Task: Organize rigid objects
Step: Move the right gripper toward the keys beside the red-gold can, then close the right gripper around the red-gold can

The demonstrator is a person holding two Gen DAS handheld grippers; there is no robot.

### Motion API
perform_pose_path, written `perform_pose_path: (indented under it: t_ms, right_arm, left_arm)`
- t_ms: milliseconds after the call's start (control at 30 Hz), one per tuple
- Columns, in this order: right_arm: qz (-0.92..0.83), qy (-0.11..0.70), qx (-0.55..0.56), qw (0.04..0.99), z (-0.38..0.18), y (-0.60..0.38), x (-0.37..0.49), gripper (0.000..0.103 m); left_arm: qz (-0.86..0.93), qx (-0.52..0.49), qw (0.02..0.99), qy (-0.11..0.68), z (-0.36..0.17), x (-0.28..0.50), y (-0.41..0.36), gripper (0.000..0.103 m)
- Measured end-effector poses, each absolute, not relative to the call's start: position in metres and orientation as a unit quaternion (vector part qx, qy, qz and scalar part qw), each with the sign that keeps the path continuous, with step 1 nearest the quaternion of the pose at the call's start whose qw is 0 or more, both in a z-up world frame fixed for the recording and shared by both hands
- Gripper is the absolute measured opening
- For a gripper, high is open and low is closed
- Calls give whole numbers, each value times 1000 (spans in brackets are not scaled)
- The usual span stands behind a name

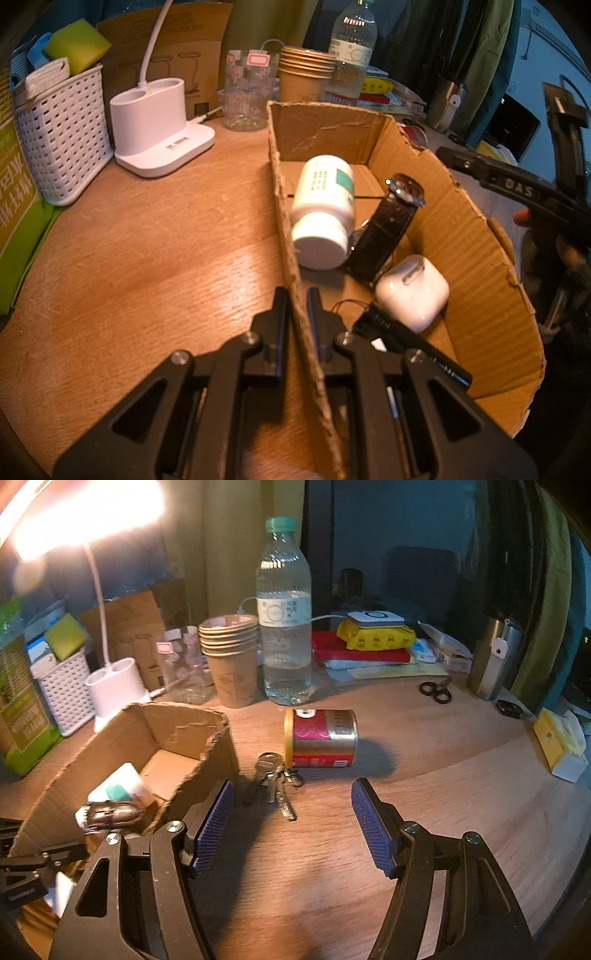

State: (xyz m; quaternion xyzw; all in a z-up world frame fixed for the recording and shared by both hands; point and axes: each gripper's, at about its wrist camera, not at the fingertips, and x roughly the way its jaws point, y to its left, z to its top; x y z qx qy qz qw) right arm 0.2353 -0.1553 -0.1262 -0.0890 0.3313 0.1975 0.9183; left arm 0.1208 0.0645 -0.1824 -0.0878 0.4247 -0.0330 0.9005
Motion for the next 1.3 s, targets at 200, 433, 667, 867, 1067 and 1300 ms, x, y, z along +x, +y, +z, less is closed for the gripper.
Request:
perform_pose_path:
  t_ms: [200, 433, 667, 867, 1067, 1300]
  right_arm:
    - [186, 340, -88, 918, -135, -159, 256, 75]
    - [176, 348, -74, 918, -143, -163, 275, 75]
    - [174, 348, -72, 918, -143, -157, 291, 75]
    - [171, 355, -71, 916, -146, -152, 304, 75]
    - [171, 360, -78, 914, -150, -146, 314, 75]
    - [166, 368, -77, 912, -154, -145, 320, 71]
  left_arm:
    - [-33, -88, 900, 425, -182, 121, 64, 11]
    - [-33, -88, 900, 425, -182, 121, 65, 11]
    - [-33, -88, 900, 425, -182, 120, 65, 11]
    - [-33, -88, 900, 425, -182, 121, 65, 11]
    - [-33, -88, 900, 425, -182, 120, 65, 11]
    - [-33, -88, 900, 425, -182, 121, 65, 11]
